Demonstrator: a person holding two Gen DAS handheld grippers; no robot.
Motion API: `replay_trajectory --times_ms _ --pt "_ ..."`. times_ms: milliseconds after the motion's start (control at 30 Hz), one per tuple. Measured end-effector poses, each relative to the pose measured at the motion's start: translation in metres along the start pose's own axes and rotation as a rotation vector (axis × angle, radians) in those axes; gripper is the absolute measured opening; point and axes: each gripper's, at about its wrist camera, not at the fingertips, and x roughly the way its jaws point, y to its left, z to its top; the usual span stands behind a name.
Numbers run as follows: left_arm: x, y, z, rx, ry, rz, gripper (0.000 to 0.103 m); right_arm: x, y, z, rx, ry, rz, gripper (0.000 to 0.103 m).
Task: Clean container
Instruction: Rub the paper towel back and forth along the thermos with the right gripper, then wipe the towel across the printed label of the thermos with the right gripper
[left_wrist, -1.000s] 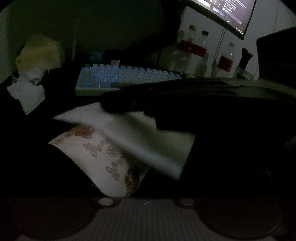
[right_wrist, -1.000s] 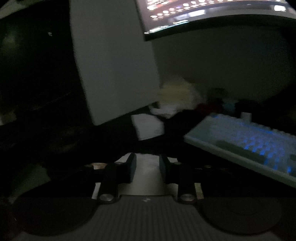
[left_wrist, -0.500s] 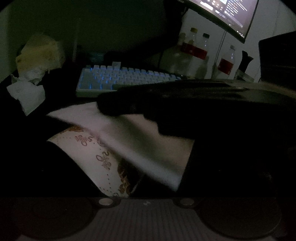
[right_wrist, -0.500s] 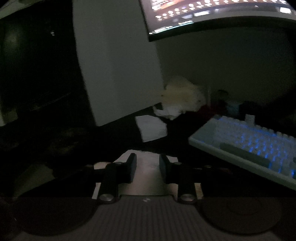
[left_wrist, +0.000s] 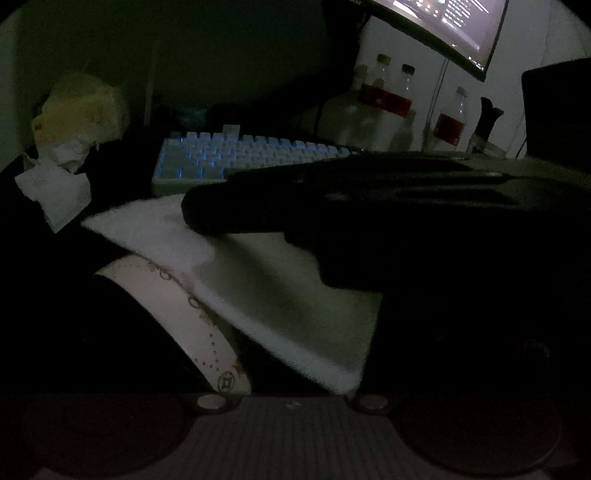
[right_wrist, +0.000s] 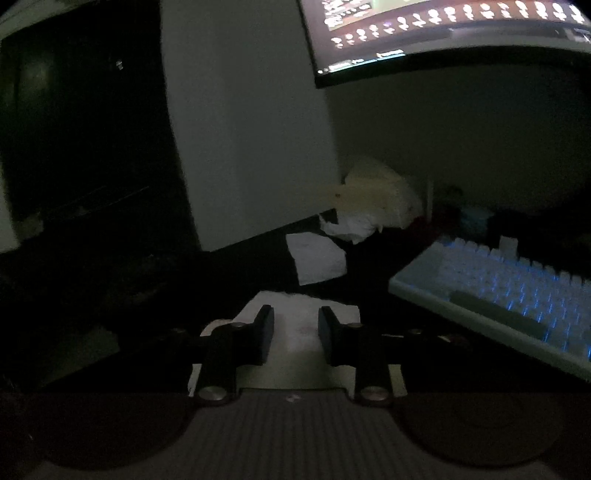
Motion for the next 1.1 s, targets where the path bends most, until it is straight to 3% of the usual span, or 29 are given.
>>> replay_trajectory --times_ms 67,167,267,333,467,567,700,833,867,1000,1100 --pt "-0.001 0.002 -0.001 -0.003 -0.002 0.0 0.103 0.0 -0.008 0.0 0.027 0.002 -0.023 0.03" --pt "-0.003 0.004 -0.002 -0.008 -0.004 0.003 0.103 0.001 -0.021 0.002 0.036 0.009 -0.156 0.03" --pt "-0.004 0.006 -0.001 -0.017 -0.008 0.002 0.103 0.004 -0.021 0.003 0.044 0.016 -0.211 0.031" --pt "-0.005 0.008 -0.001 -0.026 -0.012 0.003 0.103 0.006 -0.011 0.003 0.023 0.012 -0.168 0.031" --pt "-0.008 0.012 -0.001 -0.041 -0.027 0.001 0.103 0.005 0.004 0.002 0.009 0.006 -0.005 0.031" --pt "-0.009 0.015 -0.001 -0.049 -0.033 0.005 0.103 0.008 -0.003 0.003 0.03 0.008 -0.005 0.03" --pt "-0.009 0.018 -0.003 -0.05 -0.036 0.005 0.103 0.011 -0.019 0.005 0.042 0.013 -0.146 0.03" --pt "-0.009 0.018 -0.002 -0.046 -0.035 0.01 0.103 0.015 -0.018 0.006 0.039 0.016 -0.2 0.031" --pt "-0.008 0.018 -0.002 -0.043 -0.035 0.012 0.103 0.016 -0.013 0.006 0.028 0.014 -0.194 0.031" --pt "-0.008 0.015 -0.002 -0.035 -0.034 0.02 0.103 0.016 0.002 0.006 0.021 0.003 -0.029 0.031" --pt "-0.008 0.017 -0.003 -0.036 -0.036 0.013 0.103 0.015 0.0 0.006 0.023 0.005 0.001 0.03"
